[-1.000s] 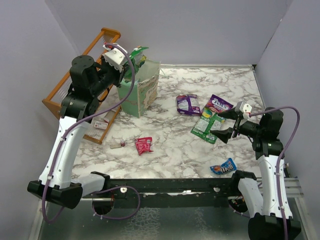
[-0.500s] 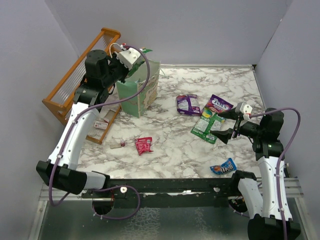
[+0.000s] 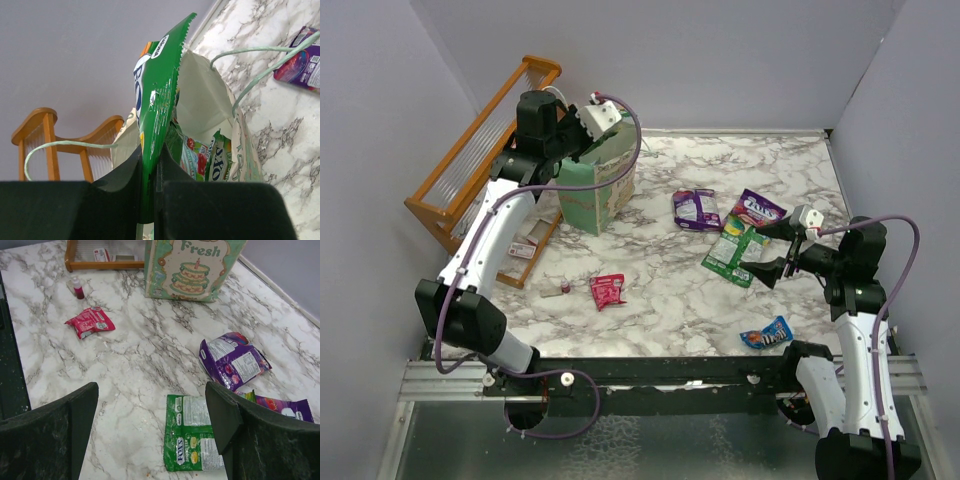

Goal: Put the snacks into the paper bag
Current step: Place the snack in the paper bag.

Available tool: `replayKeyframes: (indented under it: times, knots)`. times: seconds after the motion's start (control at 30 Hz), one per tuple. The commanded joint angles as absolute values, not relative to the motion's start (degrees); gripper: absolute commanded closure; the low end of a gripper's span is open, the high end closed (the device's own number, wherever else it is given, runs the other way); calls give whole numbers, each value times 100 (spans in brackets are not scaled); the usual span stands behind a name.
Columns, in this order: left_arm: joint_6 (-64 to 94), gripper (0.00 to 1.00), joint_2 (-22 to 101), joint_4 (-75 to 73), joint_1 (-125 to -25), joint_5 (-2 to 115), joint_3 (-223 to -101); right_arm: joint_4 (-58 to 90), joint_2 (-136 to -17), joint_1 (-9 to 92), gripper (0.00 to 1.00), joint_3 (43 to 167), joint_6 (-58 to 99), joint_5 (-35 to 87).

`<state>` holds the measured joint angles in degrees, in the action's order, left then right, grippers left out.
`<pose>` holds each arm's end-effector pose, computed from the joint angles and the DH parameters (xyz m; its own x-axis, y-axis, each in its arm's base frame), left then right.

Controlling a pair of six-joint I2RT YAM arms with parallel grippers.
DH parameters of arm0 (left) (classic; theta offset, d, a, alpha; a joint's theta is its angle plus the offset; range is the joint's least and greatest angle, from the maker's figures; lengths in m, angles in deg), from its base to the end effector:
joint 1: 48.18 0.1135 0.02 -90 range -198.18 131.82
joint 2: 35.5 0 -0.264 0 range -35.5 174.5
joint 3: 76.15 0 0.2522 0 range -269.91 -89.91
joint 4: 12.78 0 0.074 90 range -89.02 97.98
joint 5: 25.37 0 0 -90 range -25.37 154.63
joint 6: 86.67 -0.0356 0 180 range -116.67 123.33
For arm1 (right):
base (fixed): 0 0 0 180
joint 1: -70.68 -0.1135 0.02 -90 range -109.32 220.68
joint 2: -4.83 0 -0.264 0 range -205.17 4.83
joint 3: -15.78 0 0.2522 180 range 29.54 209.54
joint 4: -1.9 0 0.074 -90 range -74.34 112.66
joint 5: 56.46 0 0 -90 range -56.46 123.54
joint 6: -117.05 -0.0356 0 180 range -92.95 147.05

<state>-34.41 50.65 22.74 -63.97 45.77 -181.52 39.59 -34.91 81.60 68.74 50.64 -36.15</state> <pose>0.3277 -0.1046 0.4297 0.1268 0.5661 -0.8145 0.6050 0.6066 0.5157 0.1449 0.0060 0.3042 -0.0636 -0.1292 -0.9896 -0.8706 0.4919 -0.0082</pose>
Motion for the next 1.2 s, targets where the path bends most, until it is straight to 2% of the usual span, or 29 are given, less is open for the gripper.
replayKeyframes:
  times: [0.0,0.53,0.87,1.17]
  knots:
    - [-3625,100,5286,2128,-6333,4385,-18409,3836,-3474,8140,12,6821,5018,-3519]
    - [-2544,99,6133,2636,-5706,3922,-18732,3837,-3438,8140,12,6803,5042,-3538]
    - [-2210,77,6706,3224,-5495,3705,-19112,3827,-3374,8140,11,6768,5065,-3519]
    - [-2276,61,6843,3515,-5477,3780,-19330,3803,-3421,8140,11,6746,5055,-3519]
